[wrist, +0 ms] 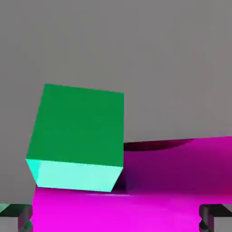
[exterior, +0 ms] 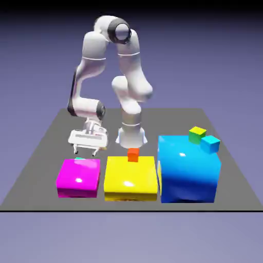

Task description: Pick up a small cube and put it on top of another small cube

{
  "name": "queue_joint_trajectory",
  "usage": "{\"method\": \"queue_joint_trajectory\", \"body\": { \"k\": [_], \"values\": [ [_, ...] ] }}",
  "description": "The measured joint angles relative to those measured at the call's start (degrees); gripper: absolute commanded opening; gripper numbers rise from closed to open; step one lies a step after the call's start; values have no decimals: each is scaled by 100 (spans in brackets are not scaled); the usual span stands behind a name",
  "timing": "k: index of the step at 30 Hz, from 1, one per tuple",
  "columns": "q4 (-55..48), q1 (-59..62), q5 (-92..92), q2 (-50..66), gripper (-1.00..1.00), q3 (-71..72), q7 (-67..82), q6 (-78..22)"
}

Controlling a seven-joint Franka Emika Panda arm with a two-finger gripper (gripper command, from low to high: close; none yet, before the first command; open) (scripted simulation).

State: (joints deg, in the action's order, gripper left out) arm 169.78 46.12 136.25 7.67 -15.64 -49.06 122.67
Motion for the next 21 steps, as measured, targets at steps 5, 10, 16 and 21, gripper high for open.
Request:
{"method": "queue_joint_trajectory", "body": {
  "k": [5,10,16,21],
  "values": [
    [-513,-124,473,830,0,258,104,-298],
    [-878,-213,817,1418,-100,440,182,-509],
    [-108,-26,120,174,-100,53,33,-62],
    [-576,105,-875,138,-100,510,-170,86]
  ]
}}
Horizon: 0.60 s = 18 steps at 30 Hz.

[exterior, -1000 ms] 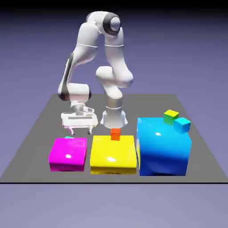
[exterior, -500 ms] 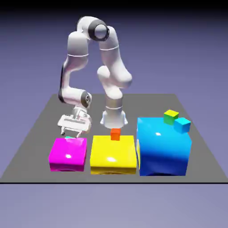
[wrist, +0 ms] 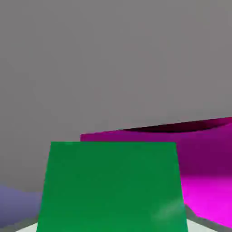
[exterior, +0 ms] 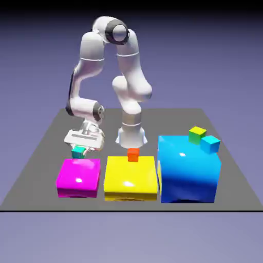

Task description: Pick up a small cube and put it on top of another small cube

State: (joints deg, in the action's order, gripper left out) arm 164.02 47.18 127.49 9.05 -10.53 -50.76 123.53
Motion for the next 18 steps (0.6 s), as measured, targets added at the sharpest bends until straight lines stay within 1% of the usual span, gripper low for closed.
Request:
{"method": "queue_joint_trajectory", "body": {
  "k": [2,7,18],
  "values": [
    [-52,91,-498,84,-100,14,-109,-11],
    [-441,407,-1746,-103,-100,-502,-52,-870],
    [-1354,-1302,-3298,-1260,-100,1740,-2555,-902]
  ]
}}
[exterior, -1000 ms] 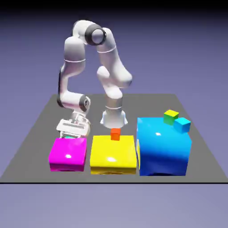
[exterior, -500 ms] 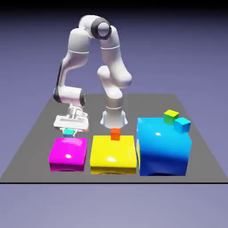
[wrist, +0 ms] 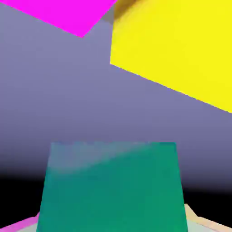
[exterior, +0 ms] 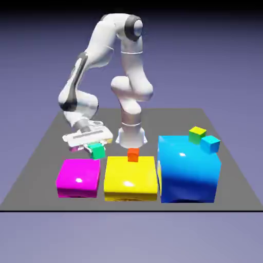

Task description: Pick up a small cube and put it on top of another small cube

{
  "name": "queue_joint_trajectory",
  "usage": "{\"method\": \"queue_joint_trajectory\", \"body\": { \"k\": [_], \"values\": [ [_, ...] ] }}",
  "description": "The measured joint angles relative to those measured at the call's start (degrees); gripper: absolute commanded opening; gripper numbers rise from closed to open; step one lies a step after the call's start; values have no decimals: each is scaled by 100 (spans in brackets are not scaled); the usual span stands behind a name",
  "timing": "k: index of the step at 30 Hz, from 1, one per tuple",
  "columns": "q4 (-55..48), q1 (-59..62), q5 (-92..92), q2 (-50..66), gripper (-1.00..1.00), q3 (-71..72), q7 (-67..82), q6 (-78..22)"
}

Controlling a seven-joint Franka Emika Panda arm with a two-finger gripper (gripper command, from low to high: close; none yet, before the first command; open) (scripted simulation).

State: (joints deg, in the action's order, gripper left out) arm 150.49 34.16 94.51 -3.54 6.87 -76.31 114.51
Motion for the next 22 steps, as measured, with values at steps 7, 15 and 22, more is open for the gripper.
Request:
{"method": "queue_joint_trajectory", "body": {
  "k": [7,15,22],
  "values": [
    [-450,-922,-659,-626,-100,1454,-1500,189],
    [-872,-1827,-1348,-1169,-100,2765,-2859,358],
    [-1051,-2139,-866,-228,100,3228,-2355,1367]
  ]
}}
